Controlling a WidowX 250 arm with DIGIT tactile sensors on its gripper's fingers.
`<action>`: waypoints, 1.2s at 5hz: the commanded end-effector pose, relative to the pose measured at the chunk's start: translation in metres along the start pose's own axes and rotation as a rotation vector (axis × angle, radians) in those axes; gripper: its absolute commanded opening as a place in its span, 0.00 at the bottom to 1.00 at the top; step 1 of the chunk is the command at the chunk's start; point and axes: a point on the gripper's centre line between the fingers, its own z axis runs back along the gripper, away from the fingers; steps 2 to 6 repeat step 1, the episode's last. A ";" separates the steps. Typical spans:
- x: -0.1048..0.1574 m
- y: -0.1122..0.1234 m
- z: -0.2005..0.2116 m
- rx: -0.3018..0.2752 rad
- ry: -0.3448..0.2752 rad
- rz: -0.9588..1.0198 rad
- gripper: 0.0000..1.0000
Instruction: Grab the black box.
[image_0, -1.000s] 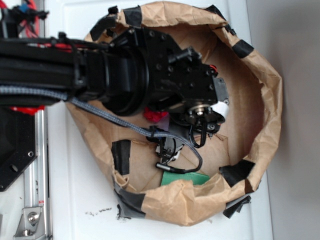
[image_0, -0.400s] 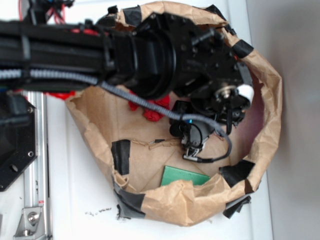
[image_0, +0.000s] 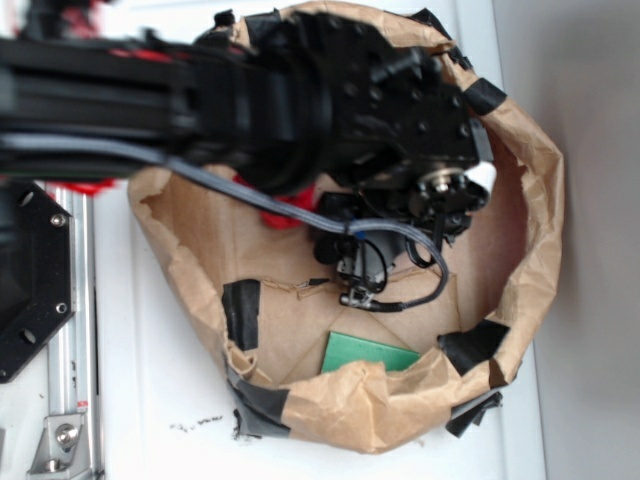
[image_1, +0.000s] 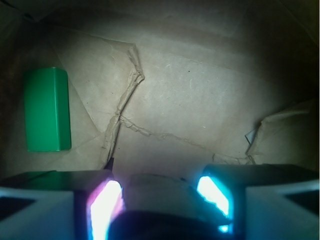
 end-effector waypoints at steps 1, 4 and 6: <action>0.008 -0.042 0.052 0.186 0.028 0.129 0.00; 0.008 -0.042 0.052 0.186 0.028 0.129 0.00; 0.008 -0.042 0.052 0.186 0.028 0.129 0.00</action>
